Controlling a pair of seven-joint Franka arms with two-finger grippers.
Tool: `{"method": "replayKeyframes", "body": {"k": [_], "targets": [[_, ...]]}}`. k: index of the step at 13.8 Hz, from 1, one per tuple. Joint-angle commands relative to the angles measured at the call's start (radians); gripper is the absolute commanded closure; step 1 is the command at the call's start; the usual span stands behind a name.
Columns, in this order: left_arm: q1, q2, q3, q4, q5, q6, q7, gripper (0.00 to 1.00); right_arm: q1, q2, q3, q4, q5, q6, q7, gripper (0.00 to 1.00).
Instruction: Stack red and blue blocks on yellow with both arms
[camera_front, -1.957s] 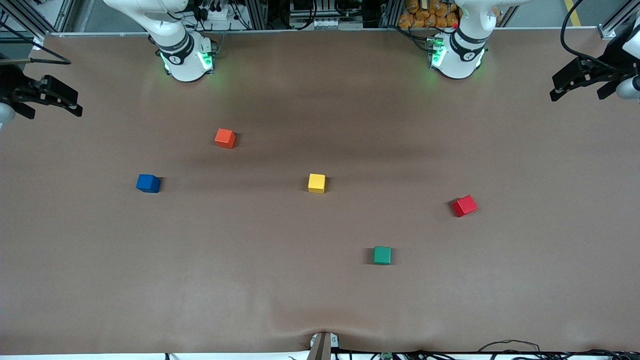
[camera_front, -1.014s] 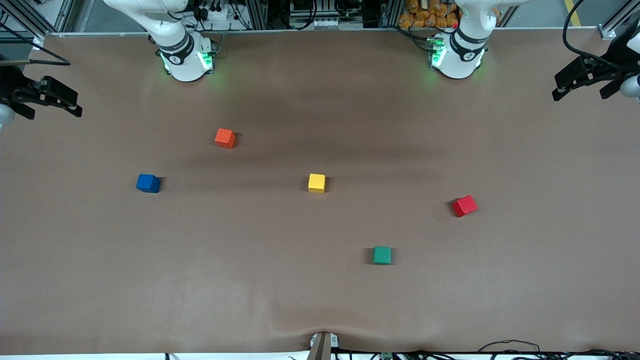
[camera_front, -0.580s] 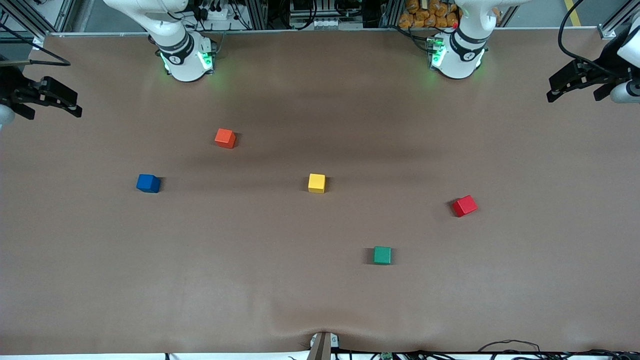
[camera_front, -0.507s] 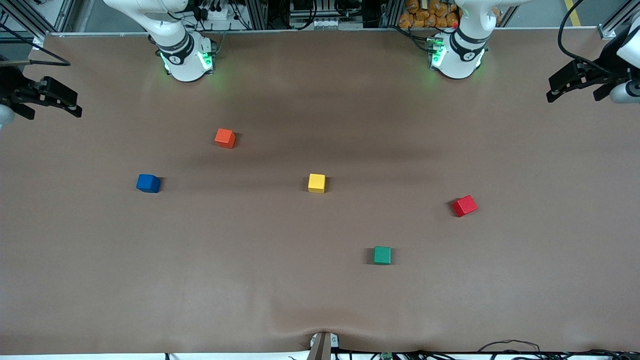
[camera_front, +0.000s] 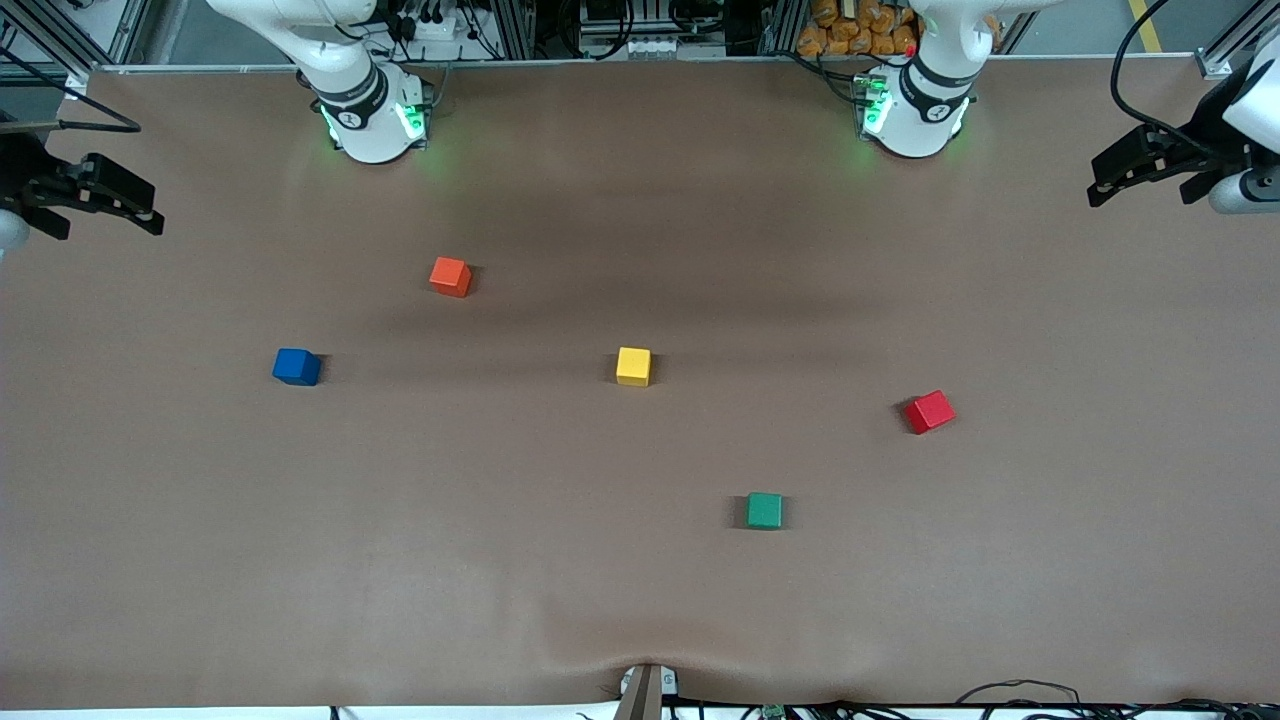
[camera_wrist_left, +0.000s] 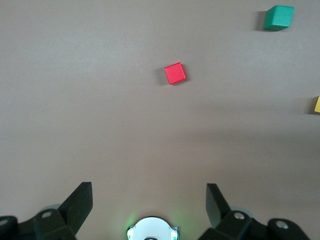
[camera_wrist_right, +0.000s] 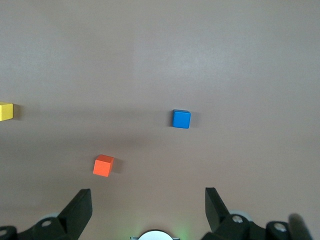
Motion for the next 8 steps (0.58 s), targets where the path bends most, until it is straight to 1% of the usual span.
{"method": "replayKeyframes", "body": {"k": [1,8], "targets": [[-0.003,0.000,-0.004,-0.005,-0.001,-0.012,0.000,0.00,-0.013,0.003,0.009,0.008,-0.008,-0.007,-0.001,0.00],[-0.006,0.003,-0.005,-0.023,-0.001,-0.007,-0.005,0.00,-0.013,0.005,0.009,0.008,-0.008,-0.007,-0.001,0.00]]}}
